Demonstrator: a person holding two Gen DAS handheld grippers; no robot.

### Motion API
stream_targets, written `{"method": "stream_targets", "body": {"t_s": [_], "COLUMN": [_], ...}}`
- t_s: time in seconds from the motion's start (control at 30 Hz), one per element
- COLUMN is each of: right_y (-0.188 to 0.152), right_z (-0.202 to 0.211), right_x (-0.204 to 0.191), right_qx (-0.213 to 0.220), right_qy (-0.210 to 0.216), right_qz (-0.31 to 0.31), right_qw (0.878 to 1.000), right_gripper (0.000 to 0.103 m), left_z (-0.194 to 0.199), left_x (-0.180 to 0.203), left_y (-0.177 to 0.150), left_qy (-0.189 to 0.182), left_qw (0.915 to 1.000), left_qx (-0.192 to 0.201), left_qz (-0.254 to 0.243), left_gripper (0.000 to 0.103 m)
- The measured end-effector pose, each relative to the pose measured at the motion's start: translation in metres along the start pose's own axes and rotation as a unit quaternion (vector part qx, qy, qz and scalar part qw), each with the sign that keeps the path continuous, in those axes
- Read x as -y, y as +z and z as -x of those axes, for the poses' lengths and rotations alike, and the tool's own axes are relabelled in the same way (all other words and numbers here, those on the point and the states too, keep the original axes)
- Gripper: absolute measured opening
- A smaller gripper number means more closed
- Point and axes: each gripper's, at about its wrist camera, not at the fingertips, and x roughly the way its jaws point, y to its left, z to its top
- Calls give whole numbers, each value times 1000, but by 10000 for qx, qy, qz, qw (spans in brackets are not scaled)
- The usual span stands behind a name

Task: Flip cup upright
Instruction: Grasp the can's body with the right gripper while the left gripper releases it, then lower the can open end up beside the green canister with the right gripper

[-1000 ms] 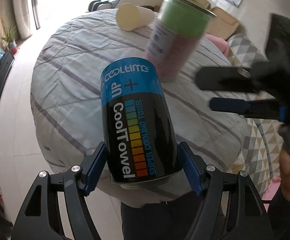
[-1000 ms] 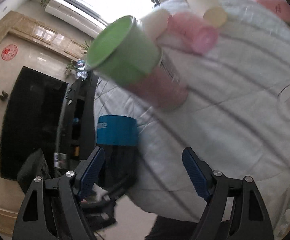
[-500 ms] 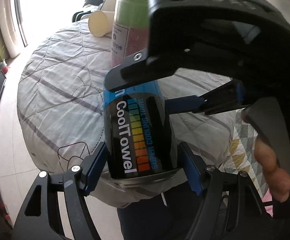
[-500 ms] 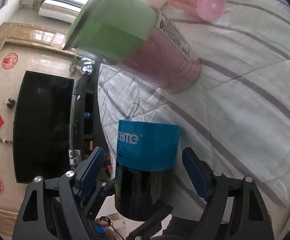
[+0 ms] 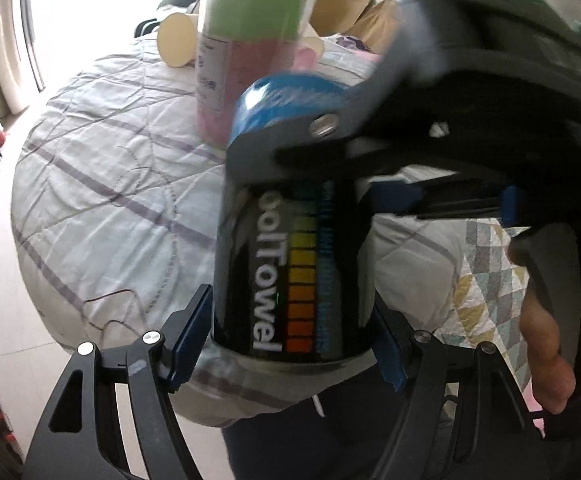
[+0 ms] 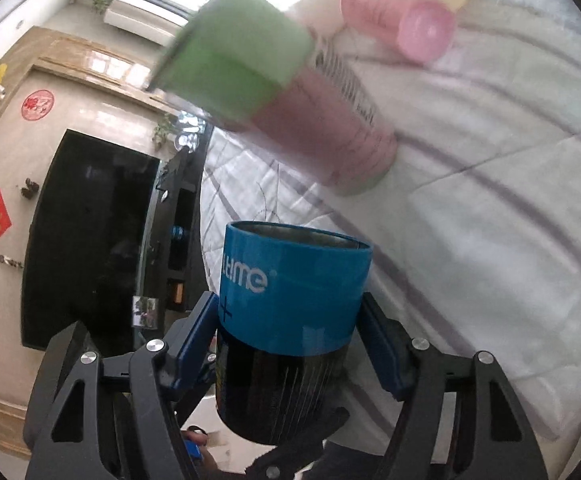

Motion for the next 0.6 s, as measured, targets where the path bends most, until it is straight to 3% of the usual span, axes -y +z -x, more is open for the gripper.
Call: {"method": "stream_targets", "body": {"t_s": [0.17, 0.3, 0.6], "right_y": [7, 18, 47], "right_z": [30, 49, 62], "right_x": [4, 12, 10], "right_qx": [542, 934, 1769], "right_qy": [-424, -835, -1886], "right_qz": [409, 702, 1908], "right_qw": [9968, 9896, 9470], "right_gripper": [70, 70, 70], "left_z": [-7, -13, -28], "left_x": [9, 13, 1], "left_y": [15, 30, 44], "left_qy": [-306, -298, -24], "left_qw": [9995, 9992, 9976], "left_qx": [15, 133, 88], "left_qz": [61, 225, 691], "left_gripper": [75, 84, 84]}}
